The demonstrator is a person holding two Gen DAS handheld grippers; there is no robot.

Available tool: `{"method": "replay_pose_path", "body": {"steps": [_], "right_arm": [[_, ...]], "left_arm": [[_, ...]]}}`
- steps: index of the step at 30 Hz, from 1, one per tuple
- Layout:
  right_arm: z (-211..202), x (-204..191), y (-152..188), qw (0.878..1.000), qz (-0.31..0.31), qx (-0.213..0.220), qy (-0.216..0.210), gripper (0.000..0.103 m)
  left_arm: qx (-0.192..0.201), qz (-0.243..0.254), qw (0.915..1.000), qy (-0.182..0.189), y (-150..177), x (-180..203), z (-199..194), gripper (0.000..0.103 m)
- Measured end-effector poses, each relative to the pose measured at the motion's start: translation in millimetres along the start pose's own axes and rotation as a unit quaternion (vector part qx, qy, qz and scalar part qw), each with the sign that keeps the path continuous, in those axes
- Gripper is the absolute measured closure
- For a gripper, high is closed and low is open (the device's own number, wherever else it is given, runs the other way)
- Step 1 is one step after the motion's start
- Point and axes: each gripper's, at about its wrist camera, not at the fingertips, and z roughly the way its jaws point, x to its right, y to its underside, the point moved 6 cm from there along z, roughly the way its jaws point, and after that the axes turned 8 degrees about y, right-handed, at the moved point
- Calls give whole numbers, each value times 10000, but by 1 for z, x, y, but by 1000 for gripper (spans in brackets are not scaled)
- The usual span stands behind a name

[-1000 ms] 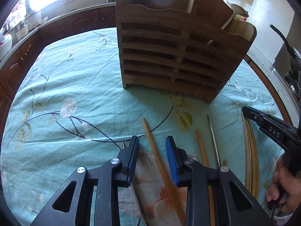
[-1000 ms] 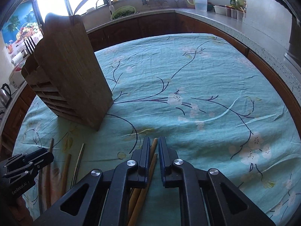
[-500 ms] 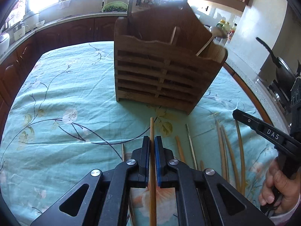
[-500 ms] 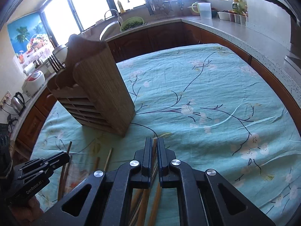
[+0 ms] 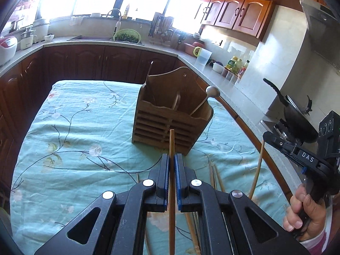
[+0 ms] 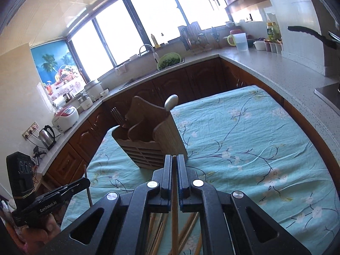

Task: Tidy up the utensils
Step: 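Lift both held chopsticks and lower them into the wooden caddy slots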

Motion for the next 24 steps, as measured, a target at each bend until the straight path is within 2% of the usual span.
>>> {"method": "replay_pose_path", "body": {"steps": [10, 24], "right_arm": [[-40, -15, -28, 9983, -48, 561, -142, 99], [-48, -26, -49, 9962, -188, 829, -175, 99]], "left_arm": [[461, 114, 9988, 113, -12, 8, -53, 100], [754, 145, 9970, 46, -29, 1, -63, 100]]}}
